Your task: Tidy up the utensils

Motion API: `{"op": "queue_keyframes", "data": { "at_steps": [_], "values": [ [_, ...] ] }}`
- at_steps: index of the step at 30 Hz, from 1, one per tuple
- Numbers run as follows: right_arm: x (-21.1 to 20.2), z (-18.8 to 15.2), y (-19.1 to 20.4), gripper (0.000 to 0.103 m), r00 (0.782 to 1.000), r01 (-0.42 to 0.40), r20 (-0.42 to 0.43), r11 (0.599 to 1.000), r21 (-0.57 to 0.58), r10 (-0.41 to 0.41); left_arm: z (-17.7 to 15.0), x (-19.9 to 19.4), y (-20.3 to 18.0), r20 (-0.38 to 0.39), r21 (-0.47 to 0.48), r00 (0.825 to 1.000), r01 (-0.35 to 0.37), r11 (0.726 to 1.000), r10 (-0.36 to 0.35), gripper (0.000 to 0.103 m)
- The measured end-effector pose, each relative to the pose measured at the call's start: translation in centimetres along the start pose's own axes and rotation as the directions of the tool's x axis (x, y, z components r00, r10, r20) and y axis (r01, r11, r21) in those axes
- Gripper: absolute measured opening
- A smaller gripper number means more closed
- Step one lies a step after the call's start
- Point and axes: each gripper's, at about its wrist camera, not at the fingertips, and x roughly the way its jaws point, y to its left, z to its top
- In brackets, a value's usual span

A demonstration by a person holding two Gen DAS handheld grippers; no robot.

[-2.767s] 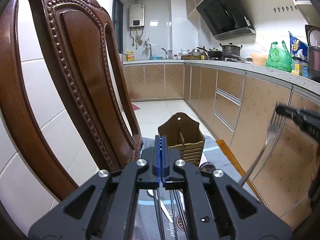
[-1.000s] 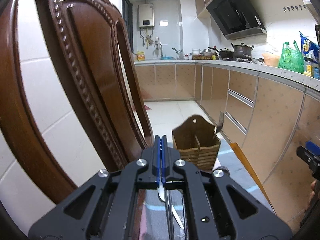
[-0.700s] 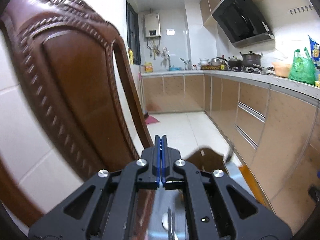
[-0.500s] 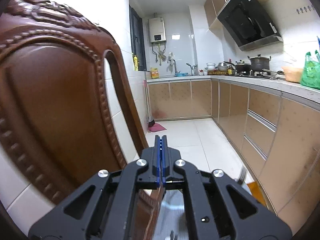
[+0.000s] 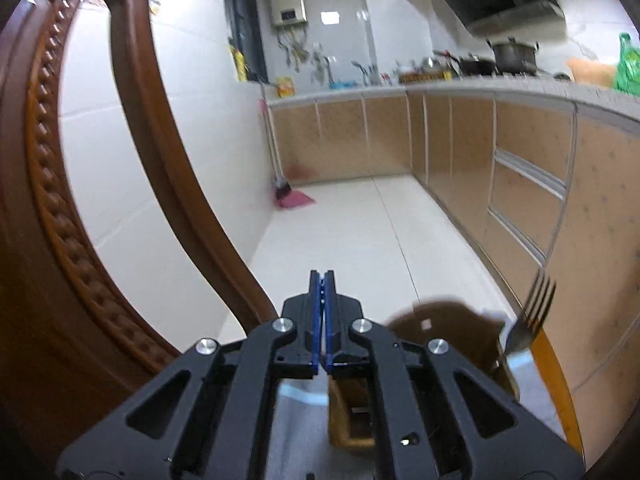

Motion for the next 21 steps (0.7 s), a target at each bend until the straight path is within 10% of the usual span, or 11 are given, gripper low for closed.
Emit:
{"op": "queue_keyframes", "data": {
  "at_steps": [2, 4, 5, 13, 21],
  "values": [
    [0.1, 0.1, 0.1, 0.1, 1.0, -0.008, -0.008, 1.0, 0.006, 0.008, -0.2, -0.3, 0.7, -0.013, -0.011, 1.0, 0.007, 1.0, -0.007, 0.013],
    [-0.1, 0.1, 0.3, 0.1, 1.0, -0.013, -0.003, 1.0, 0.004, 0.013, 0.0, -1.8, 1.7, 0.006, -0.029, 0.999, 0.032, 0.999, -0.032, 0.068],
    [-0.2, 0.1, 0.3, 0.1, 1.0, -0.016, -0.001, 1.0, 0.003, 0.016, 0.2, -3.4, 2.4, 0.036, -0.04, 0.999, 0.03, 0.999, -0.029, 0.074],
    [-1.9, -0.1, 2.4, 0.1, 0.998, -0.062, 0.008, 0.997, -0.047, 0.062, -3.4, -19.2, 6.0, 0.17, -0.057, 0.98, 0.112, 0.992, -0.101, 0.095],
    [-3.3, -1.3, 4.6, 0.1, 0.997, -0.077, -0.023, 0.991, -0.109, 0.075, -12.5, -24.7, 5.1, 0.038, -0.099, 0.989, 0.143, 0.985, -0.14, 0.096]
  ]
}}
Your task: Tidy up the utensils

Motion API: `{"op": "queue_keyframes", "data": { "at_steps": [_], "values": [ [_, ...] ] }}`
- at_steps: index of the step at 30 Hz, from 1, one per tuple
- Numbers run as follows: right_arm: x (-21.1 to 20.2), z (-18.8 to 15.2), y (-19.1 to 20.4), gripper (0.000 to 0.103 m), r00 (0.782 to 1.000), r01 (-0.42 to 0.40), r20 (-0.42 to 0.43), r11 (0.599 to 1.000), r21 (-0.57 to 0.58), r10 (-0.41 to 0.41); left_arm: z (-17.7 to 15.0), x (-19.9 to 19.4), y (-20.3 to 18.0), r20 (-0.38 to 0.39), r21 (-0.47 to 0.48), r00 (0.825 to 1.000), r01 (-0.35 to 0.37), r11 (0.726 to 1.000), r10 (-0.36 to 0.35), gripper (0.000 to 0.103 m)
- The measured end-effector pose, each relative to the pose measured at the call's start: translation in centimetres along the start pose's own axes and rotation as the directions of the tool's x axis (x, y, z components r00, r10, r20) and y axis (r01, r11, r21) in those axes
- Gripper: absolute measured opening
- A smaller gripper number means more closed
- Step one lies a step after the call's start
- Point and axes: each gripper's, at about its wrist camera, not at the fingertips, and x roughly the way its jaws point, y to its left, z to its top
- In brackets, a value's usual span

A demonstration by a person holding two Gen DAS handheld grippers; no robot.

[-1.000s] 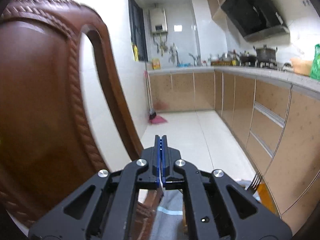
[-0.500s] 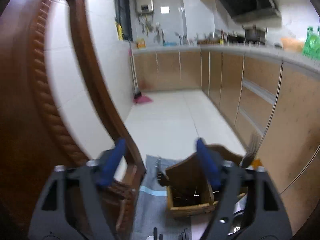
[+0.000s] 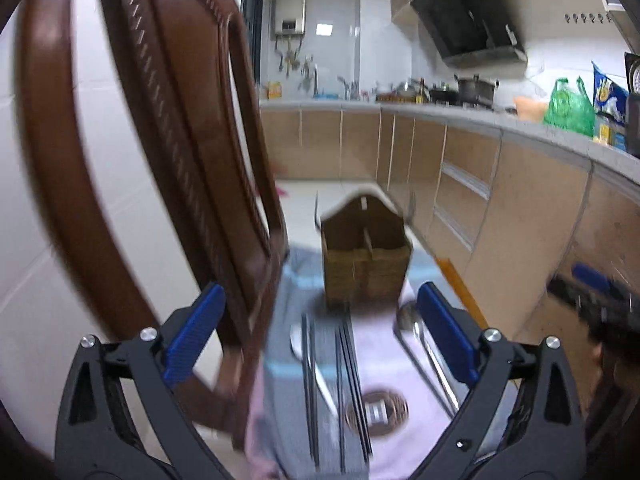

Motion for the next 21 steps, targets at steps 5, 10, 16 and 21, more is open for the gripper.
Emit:
{"op": "queue_keyframes", "data": {
  "at_steps": [5, 10, 16, 21],
  "values": [
    [-0.3, -1.5, 1.4, 0.1, 0.999, 0.0, -0.037, 0.999, -0.039, -0.001, -3.0, 1.2, -0.7, -0.074, 0.027, 0.997, -0.002, 1.0, 0.004, 0.096],
    [-0.8, -2.2, 2.7, 0.1, 0.999, -0.001, -0.034, 0.997, -0.083, -0.002, -2.7, 0.9, -0.6, -0.054, 0.015, 0.999, 0.007, 1.0, -0.007, 0.096],
    [-0.5, -2.0, 2.5, 0.1, 0.999, 0.006, -0.035, 0.997, -0.074, -0.009, -2.7, 0.9, -1.3, -0.052, 0.032, 0.998, 0.028, 0.999, -0.026, 0.096],
    [-0.3, -2.1, 2.7, 0.1, 0.999, 0.005, -0.038, 0.997, -0.081, -0.008, -2.9, 1.1, -1.2, -0.058, 0.033, 0.998, 0.034, 0.999, -0.032, 0.096]
  ]
}}
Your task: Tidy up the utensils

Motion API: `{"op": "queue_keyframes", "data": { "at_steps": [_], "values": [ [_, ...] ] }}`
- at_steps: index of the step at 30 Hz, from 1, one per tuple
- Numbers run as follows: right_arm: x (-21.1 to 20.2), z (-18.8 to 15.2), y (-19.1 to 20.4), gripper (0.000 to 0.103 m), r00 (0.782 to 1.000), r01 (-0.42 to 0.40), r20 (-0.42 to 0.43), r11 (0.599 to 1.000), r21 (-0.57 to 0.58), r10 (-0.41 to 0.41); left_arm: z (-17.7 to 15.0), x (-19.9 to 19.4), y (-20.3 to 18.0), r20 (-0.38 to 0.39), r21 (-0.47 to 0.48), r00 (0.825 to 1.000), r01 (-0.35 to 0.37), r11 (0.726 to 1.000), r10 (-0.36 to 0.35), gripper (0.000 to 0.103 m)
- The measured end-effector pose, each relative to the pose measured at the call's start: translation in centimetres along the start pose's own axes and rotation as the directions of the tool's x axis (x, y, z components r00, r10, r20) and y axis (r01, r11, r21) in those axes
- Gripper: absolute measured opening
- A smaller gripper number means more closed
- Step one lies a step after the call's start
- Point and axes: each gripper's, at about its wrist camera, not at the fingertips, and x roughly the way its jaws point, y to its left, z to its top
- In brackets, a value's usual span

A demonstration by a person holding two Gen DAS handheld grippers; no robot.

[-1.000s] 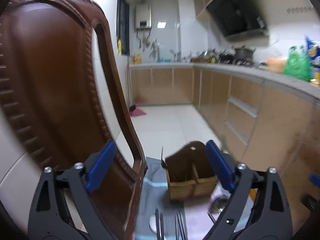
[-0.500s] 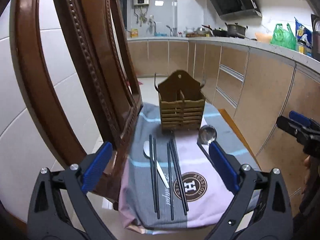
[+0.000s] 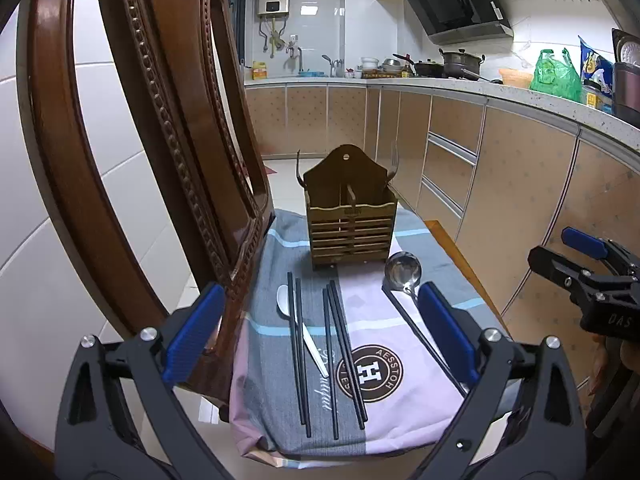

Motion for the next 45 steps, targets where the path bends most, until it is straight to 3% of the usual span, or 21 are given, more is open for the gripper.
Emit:
{"op": "queue_keyframes", "data": {
  "at_steps": [8, 20, 23, 25, 28, 31, 36, 39, 42, 45],
  "values": [
    [0.3, 0.0, -0.4, 0.1, 1.0, 0.002, -0.007, 1.0, 0.007, -0.002, 0.0, 1.0, 0.1, -0.023, -0.005, 1.0, 0.004, 1.0, -0.004, 0.095],
    [2.1, -0.8, -1.8, 0.1, 1.0, 0.004, -0.028, 1.0, 0.015, -0.003, -0.7, 4.5, -0.1, -0.087, 0.005, 0.996, 0.013, 1.0, -0.013, 0.081],
    [4.1, -1.4, -2.8, 0.1, 0.998, 0.007, -0.059, 0.999, 0.04, -0.004, -0.6, 7.0, 0.6, -0.118, -0.026, 0.993, 0.01, 1.0, -0.013, 0.074],
    [5.6, -1.5, -3.2, 0.1, 0.997, 0.001, -0.083, 0.998, 0.058, 0.004, -0.3, 9.1, 0.9, -0.164, -0.04, 0.986, 0.005, 0.999, -0.012, 0.058],
    [7.1, -1.2, -3.3, 0.1, 0.995, -0.014, -0.093, 0.998, 0.06, 0.02, 0.4, 12.3, 1.4, -0.196, -0.046, 0.981, -0.01, 0.999, 0.001, 0.051],
    [8.7, -0.8, -3.5, 0.1, 0.994, -0.033, -0.105, 0.998, 0.047, 0.038, 0.8, 15.7, 2.1, -0.248, -0.063, 0.969, -0.028, 0.998, 0.012, 0.045],
    [12.8, -0.3, -4.8, 0.098, 0.983, -0.061, -0.169, 0.997, 0.039, 0.066, 1.0, 21.5, 3.8, -0.365, -0.134, 0.931, -0.035, 0.99, -0.016, 0.029],
    [15.9, -0.1, -6.5, 0.086, 0.966, -0.101, -0.231, 0.991, 0.087, 0.119, 1.3, 23.9, 4.6, -0.408, -0.146, 0.913, -0.055, 0.988, -0.009, 0.026],
    [18.3, -0.3, -7.7, 0.079, 0.944, -0.151, -0.27, 0.977, 0.153, 0.188, 1.7, 25.6, 5.2, -0.44, -0.154, 0.898, -0.055, 0.987, -0.019, 0.025],
    [19.7, -0.5, -7.6, 0.074, 0.931, -0.168, -0.301, 0.975, 0.145, 0.205, 1.6, 27.0, 5.7, -0.467, -0.156, 0.884, -0.058, 0.986, -0.022, 0.025]
  ]
}}
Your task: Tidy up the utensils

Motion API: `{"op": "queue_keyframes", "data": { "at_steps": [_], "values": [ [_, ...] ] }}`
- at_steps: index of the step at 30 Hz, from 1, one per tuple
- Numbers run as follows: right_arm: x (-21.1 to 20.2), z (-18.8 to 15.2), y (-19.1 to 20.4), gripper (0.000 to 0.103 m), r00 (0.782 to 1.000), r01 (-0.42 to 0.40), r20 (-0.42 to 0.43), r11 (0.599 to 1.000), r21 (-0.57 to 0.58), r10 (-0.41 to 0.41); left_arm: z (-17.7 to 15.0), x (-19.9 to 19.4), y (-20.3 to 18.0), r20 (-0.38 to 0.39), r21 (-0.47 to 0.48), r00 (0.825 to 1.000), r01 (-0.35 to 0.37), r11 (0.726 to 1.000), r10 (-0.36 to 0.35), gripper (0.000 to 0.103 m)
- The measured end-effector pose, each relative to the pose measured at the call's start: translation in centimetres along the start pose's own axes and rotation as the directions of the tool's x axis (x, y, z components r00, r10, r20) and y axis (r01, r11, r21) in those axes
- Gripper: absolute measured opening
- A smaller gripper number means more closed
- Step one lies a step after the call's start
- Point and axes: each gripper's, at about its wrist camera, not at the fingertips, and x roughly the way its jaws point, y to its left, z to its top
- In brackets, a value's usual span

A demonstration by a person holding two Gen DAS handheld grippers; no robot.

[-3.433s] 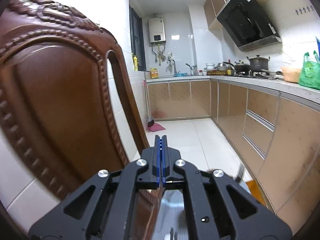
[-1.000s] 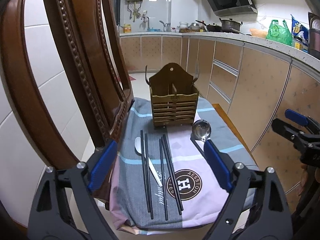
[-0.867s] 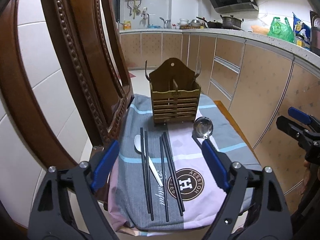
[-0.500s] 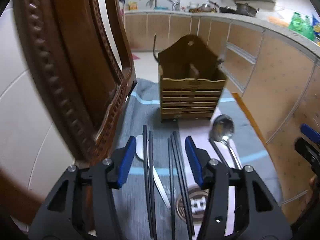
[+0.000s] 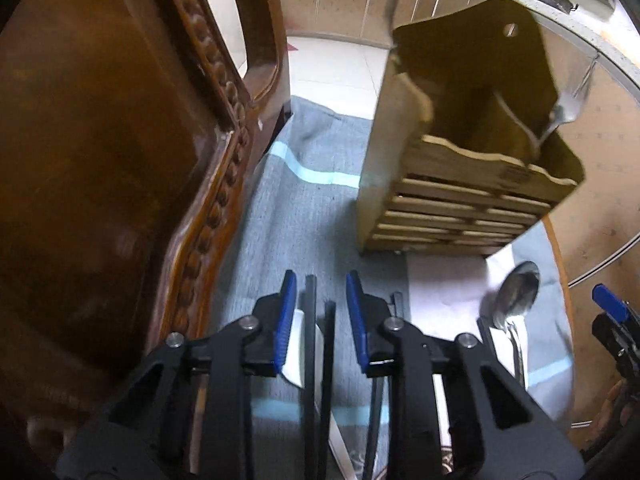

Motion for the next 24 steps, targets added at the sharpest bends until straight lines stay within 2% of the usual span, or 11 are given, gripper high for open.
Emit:
{"op": "queue_keyframes", "data": {
  "at_steps": [8, 16, 20, 22, 23, 24],
  "values": [
    [3.1, 0.3, -1.1, 0.07, 0.998, -0.021, -0.065, 1.0, 0.003, 0.021, 0.1, 2.9, -1.1, -0.059, 0.043, 0.996, -0.062, 0.997, 0.065, 0.021],
    [5.8, 1.0, -1.7, 0.063, 0.993, -0.047, -0.106, 0.999, 0.0, 0.047, 0.7, 4.6, -1.5, -0.079, 0.053, 0.994, -0.066, 0.996, 0.07, 0.007],
    [7.1, 1.5, -1.4, 0.059, 0.99, -0.071, -0.12, 0.997, -0.01, 0.069, 0.9, 4.7, -1.8, -0.06, 0.046, 0.997, -0.054, 0.997, 0.057, 0.007],
    [8.3, 1.7, -1.6, 0.056, 0.985, -0.084, -0.151, 0.996, 0.006, 0.084, 1.2, 4.3, -1.7, -0.051, 0.045, 0.997, -0.049, 0.998, 0.051, 0.007],
    [8.7, 1.6, -1.7, 0.051, 0.983, -0.089, -0.163, 0.996, 0.009, 0.09, 1.4, 3.9, -1.6, -0.038, 0.042, 0.998, -0.04, 0.998, 0.042, 0.007],
    [9.2, 1.5, -1.7, 0.041, 0.978, -0.098, -0.183, 0.995, 0.01, 0.098, 1.3, 3.6, -1.7, -0.029, 0.044, 0.999, -0.039, 0.998, 0.04, 0.007]
  ]
}}
